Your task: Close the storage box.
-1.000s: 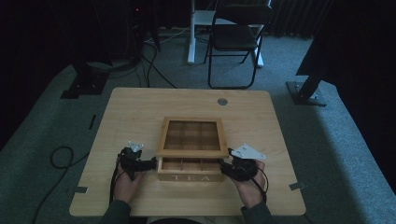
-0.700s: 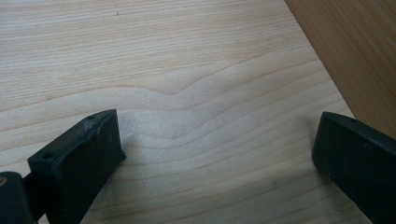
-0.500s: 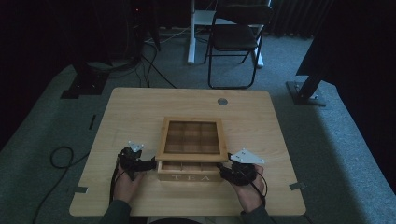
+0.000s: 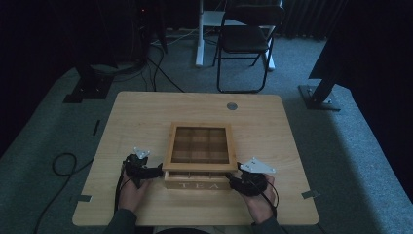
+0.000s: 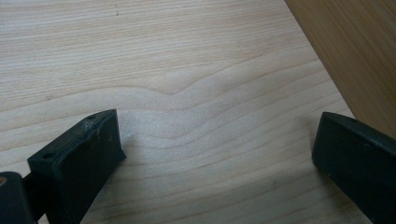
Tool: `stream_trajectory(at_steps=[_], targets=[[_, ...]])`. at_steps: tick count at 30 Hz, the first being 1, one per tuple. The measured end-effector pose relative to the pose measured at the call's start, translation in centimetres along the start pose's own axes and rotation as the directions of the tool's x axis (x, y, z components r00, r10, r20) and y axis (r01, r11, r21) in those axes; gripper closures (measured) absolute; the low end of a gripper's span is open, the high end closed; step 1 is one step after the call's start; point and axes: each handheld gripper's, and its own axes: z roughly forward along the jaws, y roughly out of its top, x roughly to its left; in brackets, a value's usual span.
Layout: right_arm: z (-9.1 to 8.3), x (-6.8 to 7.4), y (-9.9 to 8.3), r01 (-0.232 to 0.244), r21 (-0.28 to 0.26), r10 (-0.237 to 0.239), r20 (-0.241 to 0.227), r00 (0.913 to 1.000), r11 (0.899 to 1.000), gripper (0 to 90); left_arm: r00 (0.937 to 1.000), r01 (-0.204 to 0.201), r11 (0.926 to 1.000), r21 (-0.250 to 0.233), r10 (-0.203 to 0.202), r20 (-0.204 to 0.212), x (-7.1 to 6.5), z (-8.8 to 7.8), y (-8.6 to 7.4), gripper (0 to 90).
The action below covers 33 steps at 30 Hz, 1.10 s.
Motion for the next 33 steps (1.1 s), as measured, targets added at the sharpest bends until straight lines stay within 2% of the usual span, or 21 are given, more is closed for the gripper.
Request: stream_trajectory(at_steps=[6,10,12,17,24,26,29,31,33], targets=[[0.2,0.2,-0.8,0.001,0.036,0.0,-0.014,0.9999,0.999,44.7,1.0,0.001,1.0,-0.001,-0.001,0.0,0.0,0.0,0.0,1.6],[0.6,0.7,-1.7,0.031,0.104,-0.028,-0.034,0.999,0.994,40.7,1.0,0.002,1.0,-0.002,-0.002,0.0,0.0,0.0,0.0,1.6],[1.0,1.0,-2.1,0.048,0.143,-0.045,-0.021,0.9987,0.989,37.6,1.0,0.003,1.0,-0.003,-0.003,0.0,0.0,0.0,0.0,1.6],[0.4,0.8,-1.9,0.025,0.109,-0.021,-0.035,0.9992,0.994,35.1,1.0,0.002,1.0,-0.002,-0.002,0.0,0.0,0.0,0.0,1.6],[-0.3,-0.2,-0.9,0.007,0.036,-0.006,-0.012,0.9999,0.999,35.2,1.0,0.006,1.0,-0.005,-0.006,0.0,-0.1,0.1,0.0,1.6],[-0.3,-0.9,-0.2,0.006,0.012,-0.006,0.014,0.9999,1.0,35.2,1.0,0.004,1.0,-0.002,-0.004,0.0,0.0,0.1,0.1,1.6],[-0.2,-2.2,0.8,-0.02,-0.025,0.021,0.036,0.9991,0.999,35.1,1.0,0.004,1.0,-0.002,-0.004,-0.001,0.0,0.1,0.1,1.6],[0.4,-3.2,1.1,-0.027,-0.032,0.029,0.078,0.9965,0.999,34.2,1.0,0.003,1.0,-0.001,-0.003,-0.001,0.0,0.1,0.1,1.6],[1.7,-4.9,1.0,-0.064,-0.022,0.066,0.126,0.9898,0.998,34.3,1.0,0.004,1.0,-0.001,-0.004,-0.002,0.0,0.1,0.1,1.6]])
